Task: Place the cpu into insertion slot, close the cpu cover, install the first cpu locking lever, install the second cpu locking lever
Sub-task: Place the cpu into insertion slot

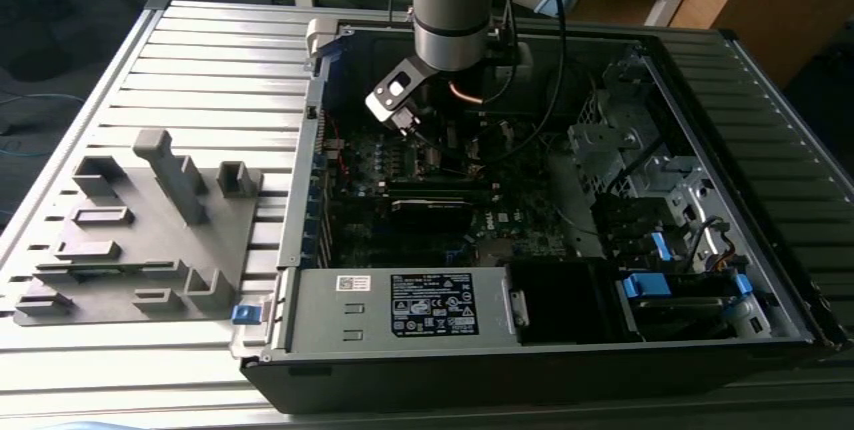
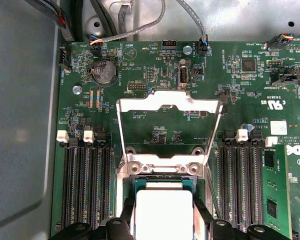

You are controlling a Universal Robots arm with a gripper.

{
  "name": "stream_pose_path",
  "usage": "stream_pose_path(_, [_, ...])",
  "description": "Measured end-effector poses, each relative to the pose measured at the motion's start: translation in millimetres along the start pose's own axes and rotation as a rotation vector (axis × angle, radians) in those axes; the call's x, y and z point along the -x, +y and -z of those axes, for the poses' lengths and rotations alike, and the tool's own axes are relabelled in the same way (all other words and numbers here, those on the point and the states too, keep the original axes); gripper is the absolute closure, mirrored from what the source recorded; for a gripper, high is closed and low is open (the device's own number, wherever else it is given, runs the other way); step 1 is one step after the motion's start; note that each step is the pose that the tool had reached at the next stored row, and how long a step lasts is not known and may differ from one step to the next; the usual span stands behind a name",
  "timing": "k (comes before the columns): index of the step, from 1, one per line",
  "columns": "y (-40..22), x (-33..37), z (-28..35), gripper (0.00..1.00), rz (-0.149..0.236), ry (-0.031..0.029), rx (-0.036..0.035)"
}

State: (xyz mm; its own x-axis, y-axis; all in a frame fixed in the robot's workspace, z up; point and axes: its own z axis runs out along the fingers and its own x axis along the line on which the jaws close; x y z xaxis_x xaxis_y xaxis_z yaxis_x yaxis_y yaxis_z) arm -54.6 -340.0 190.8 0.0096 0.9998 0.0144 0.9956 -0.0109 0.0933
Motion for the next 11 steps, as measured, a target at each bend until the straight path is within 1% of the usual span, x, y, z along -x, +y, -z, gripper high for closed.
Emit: stream_pose_path(11, [0.0,0.0,-0.2,0.46,0.000,0.0007,0.0001])
